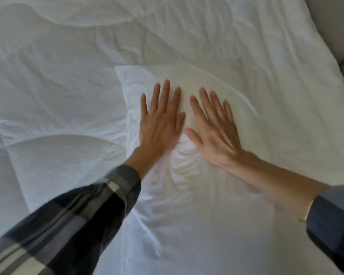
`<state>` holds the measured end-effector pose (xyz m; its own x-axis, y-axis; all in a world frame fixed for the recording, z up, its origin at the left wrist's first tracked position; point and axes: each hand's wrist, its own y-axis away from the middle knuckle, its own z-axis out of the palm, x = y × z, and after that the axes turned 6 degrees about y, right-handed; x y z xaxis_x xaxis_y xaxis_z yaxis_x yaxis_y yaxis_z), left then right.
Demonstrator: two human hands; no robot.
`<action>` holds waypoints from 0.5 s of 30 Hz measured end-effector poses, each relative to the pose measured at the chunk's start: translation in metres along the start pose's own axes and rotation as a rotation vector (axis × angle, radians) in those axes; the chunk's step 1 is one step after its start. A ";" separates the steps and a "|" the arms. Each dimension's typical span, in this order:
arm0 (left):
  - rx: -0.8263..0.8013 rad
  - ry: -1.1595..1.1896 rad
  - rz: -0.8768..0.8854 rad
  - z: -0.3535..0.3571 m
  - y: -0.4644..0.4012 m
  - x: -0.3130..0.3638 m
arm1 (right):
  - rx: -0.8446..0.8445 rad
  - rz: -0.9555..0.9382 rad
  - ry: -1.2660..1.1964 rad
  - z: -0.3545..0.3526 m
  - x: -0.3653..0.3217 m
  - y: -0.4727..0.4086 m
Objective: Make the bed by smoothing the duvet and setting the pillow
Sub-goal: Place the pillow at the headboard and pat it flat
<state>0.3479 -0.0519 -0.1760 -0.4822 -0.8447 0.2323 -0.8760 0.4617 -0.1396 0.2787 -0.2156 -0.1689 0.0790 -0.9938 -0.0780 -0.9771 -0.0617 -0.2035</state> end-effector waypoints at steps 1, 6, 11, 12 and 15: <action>-0.012 -0.002 -0.017 0.009 -0.009 -0.009 | 0.001 -0.005 0.048 0.011 0.014 -0.012; -0.221 0.014 -0.180 0.068 -0.015 -0.039 | -0.474 0.543 0.026 0.080 0.105 -0.035; -0.429 0.234 -0.357 0.007 -0.023 -0.006 | -0.423 0.591 -0.029 0.019 0.060 -0.035; -0.396 0.230 -0.351 -0.014 -0.011 0.008 | -0.355 0.511 -0.089 -0.003 0.036 -0.031; -0.161 0.268 -0.189 -0.031 0.075 0.041 | -0.190 0.155 -0.160 -0.025 -0.013 0.037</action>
<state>0.2627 -0.0433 -0.1468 -0.2784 -0.8280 0.4868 -0.9300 0.3589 0.0786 0.2366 -0.2069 -0.1505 -0.0588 -0.9664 -0.2503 -0.9982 0.0585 0.0085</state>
